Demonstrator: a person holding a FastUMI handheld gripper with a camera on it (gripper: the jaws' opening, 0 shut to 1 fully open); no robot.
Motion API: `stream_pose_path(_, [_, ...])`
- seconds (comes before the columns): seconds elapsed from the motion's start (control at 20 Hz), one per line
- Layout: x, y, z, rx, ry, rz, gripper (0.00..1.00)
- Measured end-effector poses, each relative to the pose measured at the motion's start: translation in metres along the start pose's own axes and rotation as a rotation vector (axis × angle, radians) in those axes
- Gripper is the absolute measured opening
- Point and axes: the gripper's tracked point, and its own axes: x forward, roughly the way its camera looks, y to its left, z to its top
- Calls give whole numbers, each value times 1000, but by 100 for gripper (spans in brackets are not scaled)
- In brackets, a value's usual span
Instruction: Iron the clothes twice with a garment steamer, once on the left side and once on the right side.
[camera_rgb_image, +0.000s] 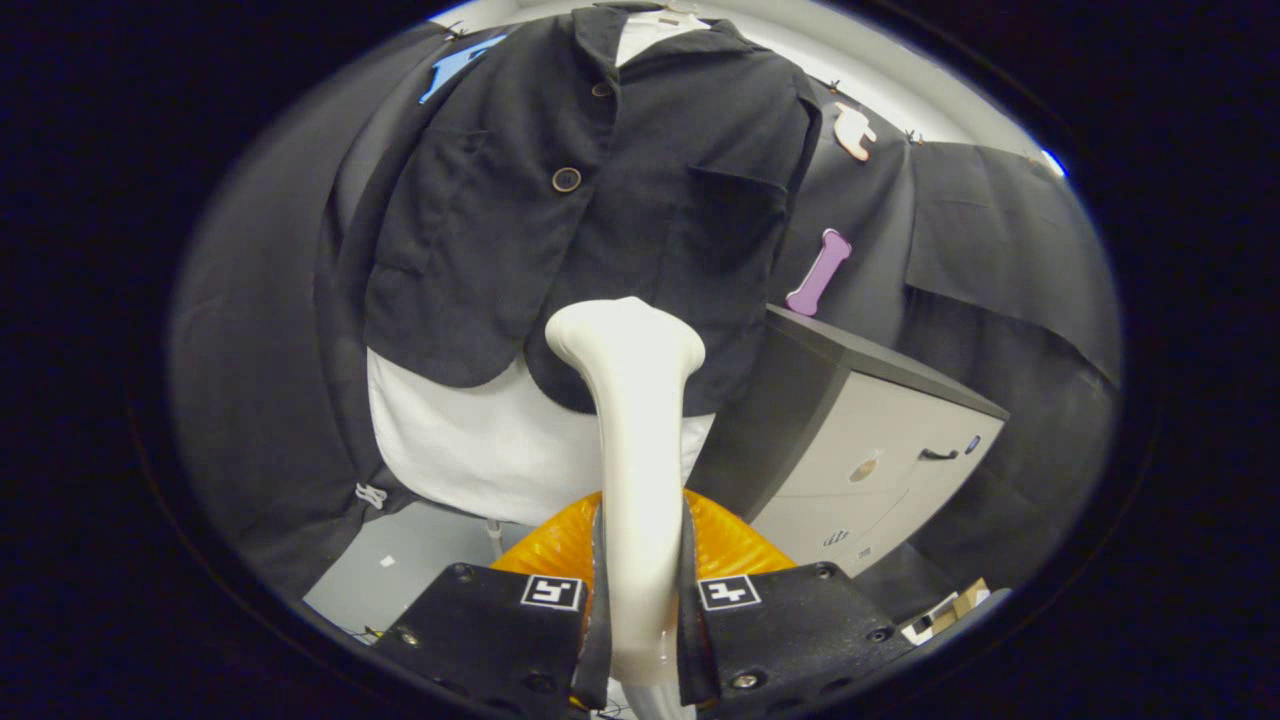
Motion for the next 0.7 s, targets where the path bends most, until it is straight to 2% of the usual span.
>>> stream_pose_path(0.35, [-62,-1,64,47,-101,0,29])
stream_pose_path(0.7, [-140,16,183,78,-313,28,29])
